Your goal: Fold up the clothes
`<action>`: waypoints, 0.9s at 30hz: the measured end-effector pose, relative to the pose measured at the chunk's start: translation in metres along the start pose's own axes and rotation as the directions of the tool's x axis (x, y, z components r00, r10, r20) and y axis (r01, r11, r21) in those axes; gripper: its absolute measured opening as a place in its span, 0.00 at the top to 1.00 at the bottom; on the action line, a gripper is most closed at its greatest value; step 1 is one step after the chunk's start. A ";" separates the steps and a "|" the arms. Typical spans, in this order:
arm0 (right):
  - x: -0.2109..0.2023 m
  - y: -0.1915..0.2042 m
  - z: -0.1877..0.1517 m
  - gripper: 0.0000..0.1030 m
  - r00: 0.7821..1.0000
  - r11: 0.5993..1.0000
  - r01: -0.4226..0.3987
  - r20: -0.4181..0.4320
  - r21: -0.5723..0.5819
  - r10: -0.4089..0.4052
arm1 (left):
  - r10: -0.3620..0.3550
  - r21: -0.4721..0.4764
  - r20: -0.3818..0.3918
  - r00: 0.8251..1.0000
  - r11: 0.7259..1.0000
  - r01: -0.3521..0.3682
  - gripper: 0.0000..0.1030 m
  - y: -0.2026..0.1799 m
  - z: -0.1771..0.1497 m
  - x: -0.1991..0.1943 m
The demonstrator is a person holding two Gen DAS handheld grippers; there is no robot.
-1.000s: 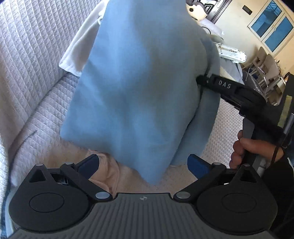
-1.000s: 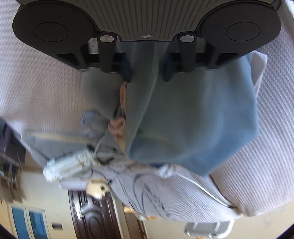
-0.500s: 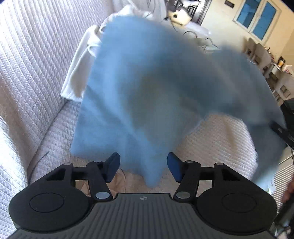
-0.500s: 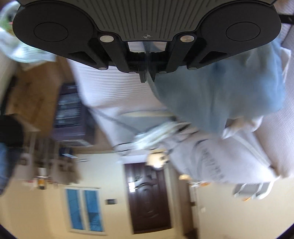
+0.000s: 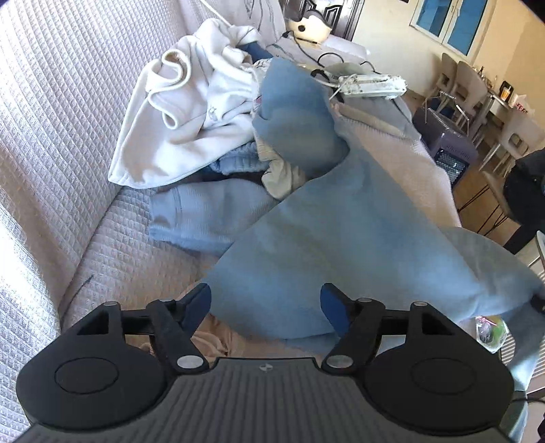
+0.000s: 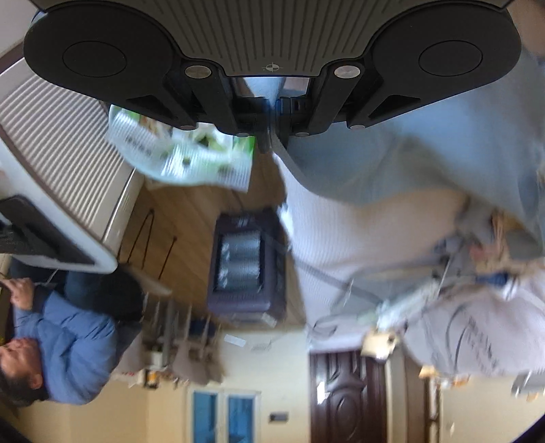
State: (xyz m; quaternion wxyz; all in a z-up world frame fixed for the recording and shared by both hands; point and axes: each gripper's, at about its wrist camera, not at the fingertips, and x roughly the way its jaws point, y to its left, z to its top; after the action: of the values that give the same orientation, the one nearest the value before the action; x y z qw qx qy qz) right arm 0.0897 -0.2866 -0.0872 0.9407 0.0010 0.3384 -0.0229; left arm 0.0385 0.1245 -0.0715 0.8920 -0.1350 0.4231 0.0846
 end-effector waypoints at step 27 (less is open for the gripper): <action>0.118 0.082 0.061 0.56 0.932 0.902 -0.358 -0.157 -0.241 0.327 | 0.088 0.583 -0.053 0.995 0.811 -0.041 0.25 -0.156 0.110 0.161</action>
State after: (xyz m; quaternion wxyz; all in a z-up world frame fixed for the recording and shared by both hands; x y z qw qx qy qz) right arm 0.2233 -0.2107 -0.1167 0.9010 -0.0642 0.3855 0.1885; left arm 0.2617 0.0165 -0.1033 0.8701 0.1551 0.4672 -0.0239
